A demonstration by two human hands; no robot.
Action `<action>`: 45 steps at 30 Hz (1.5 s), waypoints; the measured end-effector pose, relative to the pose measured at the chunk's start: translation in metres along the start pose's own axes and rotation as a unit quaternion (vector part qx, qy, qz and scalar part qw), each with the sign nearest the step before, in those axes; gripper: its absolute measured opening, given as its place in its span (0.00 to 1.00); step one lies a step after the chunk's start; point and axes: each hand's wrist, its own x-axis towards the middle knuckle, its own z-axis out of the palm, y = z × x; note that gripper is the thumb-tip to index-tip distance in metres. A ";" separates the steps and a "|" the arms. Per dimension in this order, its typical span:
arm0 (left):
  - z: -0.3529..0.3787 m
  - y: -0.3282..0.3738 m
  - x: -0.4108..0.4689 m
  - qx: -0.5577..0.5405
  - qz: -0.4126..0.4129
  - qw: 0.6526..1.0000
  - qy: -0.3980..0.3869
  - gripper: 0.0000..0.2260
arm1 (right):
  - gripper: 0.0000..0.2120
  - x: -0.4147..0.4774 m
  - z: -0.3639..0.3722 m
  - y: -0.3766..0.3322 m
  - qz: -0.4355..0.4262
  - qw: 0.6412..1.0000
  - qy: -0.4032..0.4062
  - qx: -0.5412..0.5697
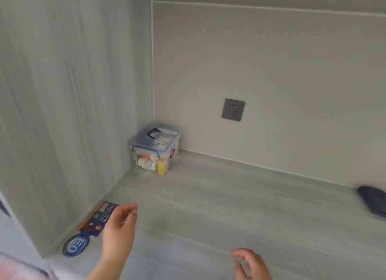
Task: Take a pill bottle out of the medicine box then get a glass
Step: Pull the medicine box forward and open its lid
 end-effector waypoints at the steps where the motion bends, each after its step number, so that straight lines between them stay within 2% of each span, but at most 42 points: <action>1: 0.007 -0.002 0.022 -0.030 -0.026 0.999 -0.004 0.09 | 0.43 0.013 0.010 -0.010 0.010 1.000 -0.013 0.001; 2: 0.011 0.002 0.039 -0.058 -0.062 0.996 -0.023 0.06 | 0.43 0.025 0.020 -0.020 0.011 1.000 -0.015 -0.025; 5: 0.036 0.002 0.103 -0.101 -0.149 0.982 -0.062 0.14 | 0.38 0.062 0.053 -0.043 -0.007 0.998 -0.051 -0.040; 6: 0.042 0.005 0.120 -0.103 -0.160 0.979 -0.072 0.16 | 0.32 0.074 0.063 -0.050 -0.022 0.997 -0.056 -0.041; 7: 0.049 0.007 0.137 -0.113 -0.167 0.976 -0.077 0.17 | 0.23 0.086 0.073 -0.054 -0.029 0.997 -0.061 -0.044; 8: 0.055 0.008 0.153 -0.122 -0.178 0.973 -0.083 0.18 | 0.20 0.097 0.082 -0.057 -0.034 0.996 -0.068 -0.052; 13: 0.081 0.018 0.212 -0.169 -0.202 0.961 -0.085 0.16 | 0.28 0.151 0.119 -0.082 -0.010 0.982 -0.146 -0.115; 16: 0.090 0.021 0.236 -0.183 -0.208 0.959 -0.062 0.08 | 0.26 0.183 0.138 -0.099 0.017 0.986 -0.152 -0.066; 21: 0.105 0.014 0.262 -0.212 -0.217 0.950 -0.076 0.25 | 0.23 0.242 0.160 -0.128 0.061 0.984 -0.165 0.003; 25: 0.122 0.002 0.271 -0.211 -0.191 0.958 -0.033 0.30 | 0.20 0.286 0.167 -0.144 0.122 0.971 -0.151 0.136; 28: 0.130 -0.005 0.280 -0.230 -0.195 0.953 0.000 0.32 | 0.17 0.310 0.175 -0.149 0.165 0.944 -0.153 0.243; 31: 0.131 -0.009 0.284 -0.237 -0.175 0.956 -0.003 0.31 | 0.16 0.326 0.186 -0.153 0.183 0.921 -0.166 0.301; 33: 0.128 -0.010 0.286 -0.231 -0.168 0.958 -0.017 0.29 | 0.14 0.332 0.194 -0.154 0.188 0.912 -0.172 0.321; 37: 0.117 -0.009 0.281 -0.205 -0.155 0.965 -0.057 0.25 | 0.15 0.324 0.205 -0.153 0.185 0.928 -0.130 0.297; 45: 0.071 -0.007 0.229 -0.139 -0.175 0.945 -0.240 0.15 | 0.10 0.230 0.156 -0.128 0.214 0.919 -0.125 0.307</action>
